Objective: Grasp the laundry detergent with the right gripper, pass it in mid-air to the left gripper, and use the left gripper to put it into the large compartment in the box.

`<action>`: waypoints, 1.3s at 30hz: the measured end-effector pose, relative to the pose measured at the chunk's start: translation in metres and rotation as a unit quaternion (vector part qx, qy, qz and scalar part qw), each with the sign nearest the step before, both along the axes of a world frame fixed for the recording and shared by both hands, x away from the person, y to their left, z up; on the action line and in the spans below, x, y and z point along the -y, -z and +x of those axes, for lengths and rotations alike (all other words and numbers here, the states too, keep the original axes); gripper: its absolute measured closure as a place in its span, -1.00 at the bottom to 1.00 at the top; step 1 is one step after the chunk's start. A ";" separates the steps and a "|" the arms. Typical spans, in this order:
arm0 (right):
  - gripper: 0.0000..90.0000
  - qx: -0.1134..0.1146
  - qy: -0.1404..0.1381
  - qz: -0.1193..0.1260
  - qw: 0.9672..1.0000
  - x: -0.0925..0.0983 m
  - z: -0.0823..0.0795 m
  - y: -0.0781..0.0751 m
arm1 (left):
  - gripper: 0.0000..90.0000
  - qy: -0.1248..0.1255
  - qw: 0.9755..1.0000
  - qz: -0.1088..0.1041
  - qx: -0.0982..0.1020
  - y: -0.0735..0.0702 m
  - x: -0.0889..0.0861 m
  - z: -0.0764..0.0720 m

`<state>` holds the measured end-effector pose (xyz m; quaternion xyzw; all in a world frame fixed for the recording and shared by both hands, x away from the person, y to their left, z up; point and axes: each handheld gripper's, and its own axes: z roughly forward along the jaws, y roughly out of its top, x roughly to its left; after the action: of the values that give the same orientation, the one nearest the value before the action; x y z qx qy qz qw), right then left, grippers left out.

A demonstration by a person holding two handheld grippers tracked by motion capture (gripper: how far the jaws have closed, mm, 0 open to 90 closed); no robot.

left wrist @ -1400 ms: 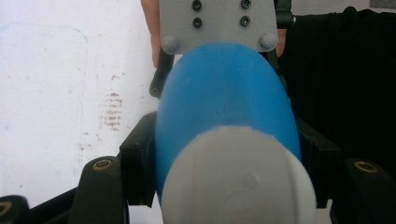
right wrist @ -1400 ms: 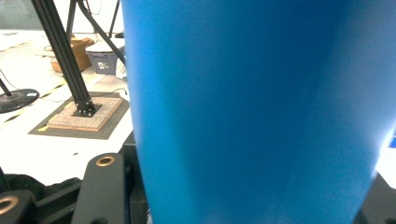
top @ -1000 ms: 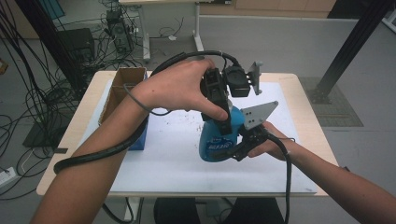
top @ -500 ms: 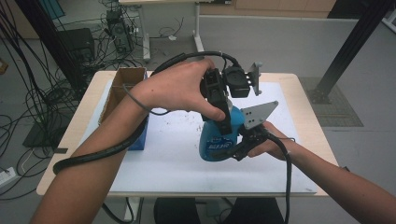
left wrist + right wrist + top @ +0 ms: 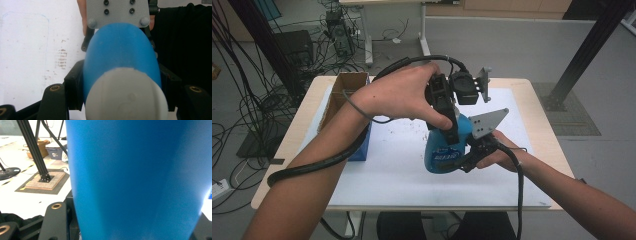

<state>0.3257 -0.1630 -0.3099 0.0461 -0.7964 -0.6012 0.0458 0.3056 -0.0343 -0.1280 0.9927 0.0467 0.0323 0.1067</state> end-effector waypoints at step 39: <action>-0.10 0.003 -0.002 0.002 1.000 0.002 -0.003 -0.001 | -0.17 -0.002 1.000 0.004 -0.005 -0.001 0.004 -0.002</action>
<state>0.3226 -0.1654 -0.3087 0.0491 -0.7950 -0.6030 0.0446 0.3035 -0.0383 -0.1265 0.9932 0.0486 0.0282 0.1023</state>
